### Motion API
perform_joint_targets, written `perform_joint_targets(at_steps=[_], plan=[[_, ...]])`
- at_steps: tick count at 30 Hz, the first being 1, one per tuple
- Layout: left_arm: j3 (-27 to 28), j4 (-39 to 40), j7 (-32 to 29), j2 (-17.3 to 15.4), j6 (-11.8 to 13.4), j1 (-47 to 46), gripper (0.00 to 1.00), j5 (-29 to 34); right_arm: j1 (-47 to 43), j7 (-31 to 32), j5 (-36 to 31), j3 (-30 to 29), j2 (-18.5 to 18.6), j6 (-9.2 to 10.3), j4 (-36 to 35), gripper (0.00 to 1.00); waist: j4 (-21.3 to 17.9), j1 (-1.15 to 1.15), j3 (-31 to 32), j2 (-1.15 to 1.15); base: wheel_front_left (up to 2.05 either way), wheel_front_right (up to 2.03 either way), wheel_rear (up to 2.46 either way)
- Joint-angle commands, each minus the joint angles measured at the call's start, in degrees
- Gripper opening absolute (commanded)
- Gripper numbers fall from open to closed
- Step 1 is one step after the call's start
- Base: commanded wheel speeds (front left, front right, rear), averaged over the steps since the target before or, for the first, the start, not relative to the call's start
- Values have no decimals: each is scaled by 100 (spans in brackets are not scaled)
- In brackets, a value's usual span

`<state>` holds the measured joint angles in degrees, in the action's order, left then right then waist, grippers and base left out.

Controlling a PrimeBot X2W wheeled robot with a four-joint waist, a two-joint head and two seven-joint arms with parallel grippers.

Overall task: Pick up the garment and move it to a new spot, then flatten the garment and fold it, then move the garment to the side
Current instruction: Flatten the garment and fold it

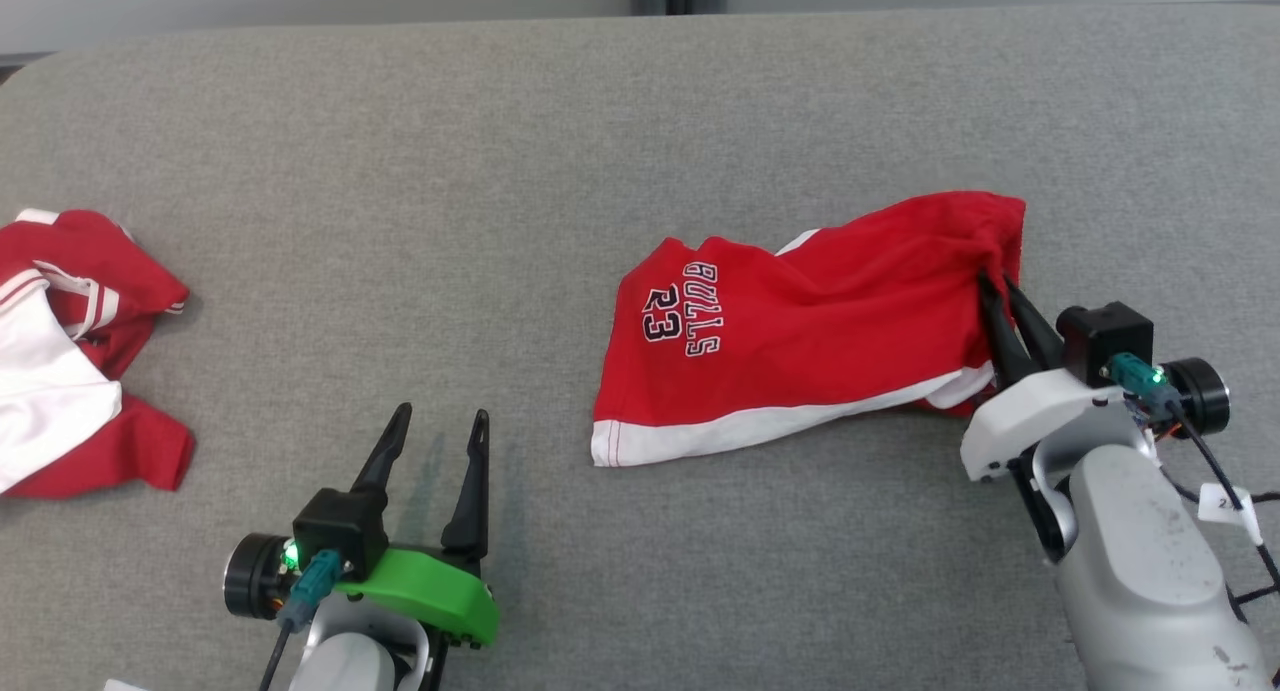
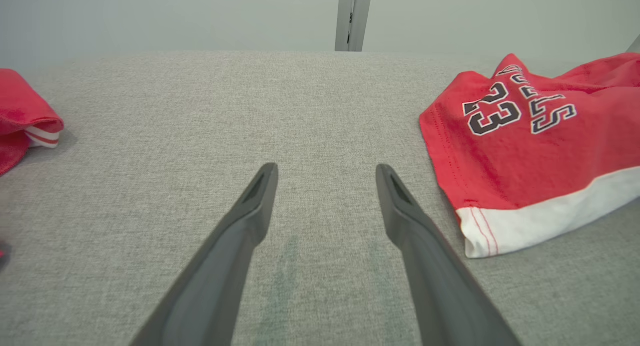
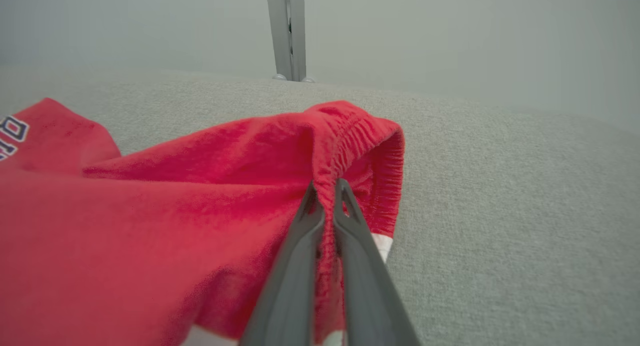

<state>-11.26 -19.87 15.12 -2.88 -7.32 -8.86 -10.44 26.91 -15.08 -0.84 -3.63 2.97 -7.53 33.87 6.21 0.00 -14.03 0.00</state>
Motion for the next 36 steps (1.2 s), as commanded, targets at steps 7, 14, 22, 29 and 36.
perform_joint_targets(at_steps=[7,14,22,29,36], plan=[[-189,-89,5,-8,-26,-239,100,-109,736,-11,-1265,-565,109,8,1104,0,230,0,-234,0,0,0,0],[-107,-150,5,-8,-24,-109,100,-94,734,-12,-1363,-914,25,8,950,100,124,0,-6,0,0,0,0],[190,-70,4,-8,-9,216,100,82,-413,-10,-165,-238,9,8,-810,100,-253,0,522,0,0,0,0],[317,-78,4,-9,93,570,100,201,-1548,-10,282,-35,6,8,-1179,100,-457,0,952,0,0,0,0],[286,-117,4,-9,172,951,100,224,-2172,-11,572,37,6,8,-1057,100,-524,0,1258,0,0,0,0]])
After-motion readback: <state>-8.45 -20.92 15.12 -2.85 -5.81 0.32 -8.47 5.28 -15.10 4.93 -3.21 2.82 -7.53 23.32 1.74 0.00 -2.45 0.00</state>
